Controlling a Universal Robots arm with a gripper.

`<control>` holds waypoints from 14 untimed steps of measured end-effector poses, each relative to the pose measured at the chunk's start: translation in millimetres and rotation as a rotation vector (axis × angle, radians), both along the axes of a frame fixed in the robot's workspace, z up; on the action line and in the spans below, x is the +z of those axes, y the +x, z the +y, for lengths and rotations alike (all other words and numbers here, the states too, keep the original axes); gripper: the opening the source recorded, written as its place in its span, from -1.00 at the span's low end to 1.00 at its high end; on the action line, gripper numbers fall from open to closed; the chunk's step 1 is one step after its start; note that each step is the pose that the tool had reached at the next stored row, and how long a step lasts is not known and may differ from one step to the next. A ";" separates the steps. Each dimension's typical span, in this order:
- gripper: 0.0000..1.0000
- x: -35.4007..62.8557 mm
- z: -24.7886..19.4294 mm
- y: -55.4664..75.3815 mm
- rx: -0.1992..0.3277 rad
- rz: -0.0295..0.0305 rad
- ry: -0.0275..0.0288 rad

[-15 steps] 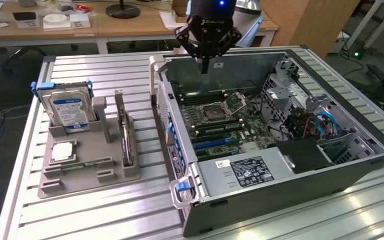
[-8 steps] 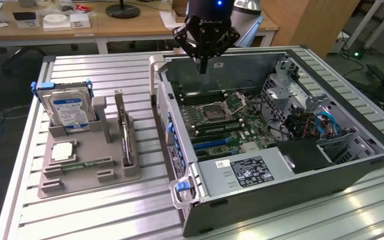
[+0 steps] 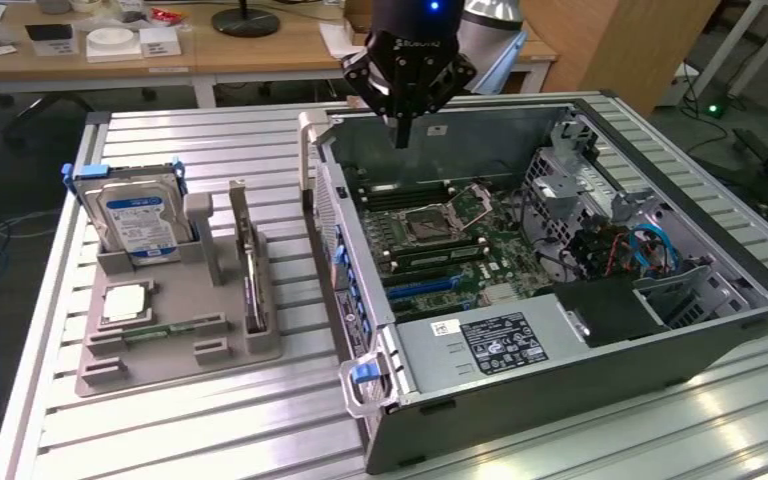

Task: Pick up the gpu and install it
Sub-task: 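Reach for the gpu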

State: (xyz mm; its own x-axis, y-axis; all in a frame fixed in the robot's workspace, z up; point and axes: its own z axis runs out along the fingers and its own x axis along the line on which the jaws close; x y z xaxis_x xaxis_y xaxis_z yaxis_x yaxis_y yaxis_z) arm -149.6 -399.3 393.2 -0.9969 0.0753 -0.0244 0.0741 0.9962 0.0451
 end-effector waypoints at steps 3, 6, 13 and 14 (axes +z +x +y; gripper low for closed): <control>-0.80 0.0 0.0 -1.5 0.000 0.0000 0.0000; -0.80 0.0 0.0 -3.1 0.000 0.0000 0.0000; -0.80 0.0 -0.1 -7.4 0.000 0.0000 -0.0001; -0.80 -0.1 -0.1 -8.0 0.000 0.0000 0.0000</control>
